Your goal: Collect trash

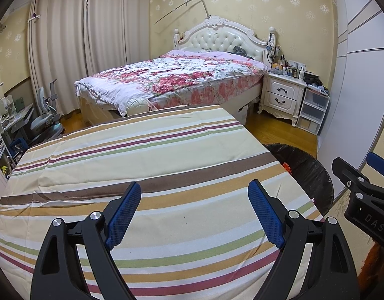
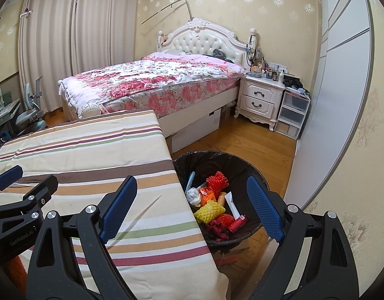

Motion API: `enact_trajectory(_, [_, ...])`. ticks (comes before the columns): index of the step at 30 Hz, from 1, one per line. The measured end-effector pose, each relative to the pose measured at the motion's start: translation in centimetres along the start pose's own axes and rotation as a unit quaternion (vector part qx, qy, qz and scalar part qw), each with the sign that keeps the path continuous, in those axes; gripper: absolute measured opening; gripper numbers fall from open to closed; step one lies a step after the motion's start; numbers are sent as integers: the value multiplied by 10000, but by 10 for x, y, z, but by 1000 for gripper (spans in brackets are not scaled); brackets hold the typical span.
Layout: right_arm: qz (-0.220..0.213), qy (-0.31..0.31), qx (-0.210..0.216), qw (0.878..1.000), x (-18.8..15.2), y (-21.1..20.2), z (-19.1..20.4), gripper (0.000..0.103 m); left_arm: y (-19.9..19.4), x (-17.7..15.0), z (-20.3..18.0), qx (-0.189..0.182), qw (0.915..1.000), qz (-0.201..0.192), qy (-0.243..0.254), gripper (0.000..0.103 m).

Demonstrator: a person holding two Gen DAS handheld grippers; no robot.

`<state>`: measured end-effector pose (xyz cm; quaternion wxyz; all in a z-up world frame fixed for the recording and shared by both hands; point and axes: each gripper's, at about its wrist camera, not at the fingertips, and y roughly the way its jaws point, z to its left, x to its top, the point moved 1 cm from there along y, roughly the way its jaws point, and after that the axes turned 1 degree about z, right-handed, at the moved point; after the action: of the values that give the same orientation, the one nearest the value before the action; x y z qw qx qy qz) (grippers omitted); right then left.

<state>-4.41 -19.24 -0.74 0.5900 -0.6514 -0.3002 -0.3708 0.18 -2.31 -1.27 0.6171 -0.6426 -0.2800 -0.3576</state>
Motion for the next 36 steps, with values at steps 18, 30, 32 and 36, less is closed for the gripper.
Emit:
enact_trajectory(18, [4, -5, 3, 10000, 0, 0, 1, 87, 2, -2, 0, 1, 10000, 23, -23, 85])
enact_trajectory(30, [4, -12, 0, 10000, 1, 0, 1, 87, 3, -10, -2, 6, 10000, -10, -41, 85])
enact_trajectory(32, [10, -11, 0, 10000, 1, 0, 1, 87, 2, -10, -1, 18, 10000, -9, -61, 85])
enact_trajectory(36, [7, -13, 3, 10000, 1, 0, 1, 87, -1, -10, -1, -29, 9999, -30, -108, 85])
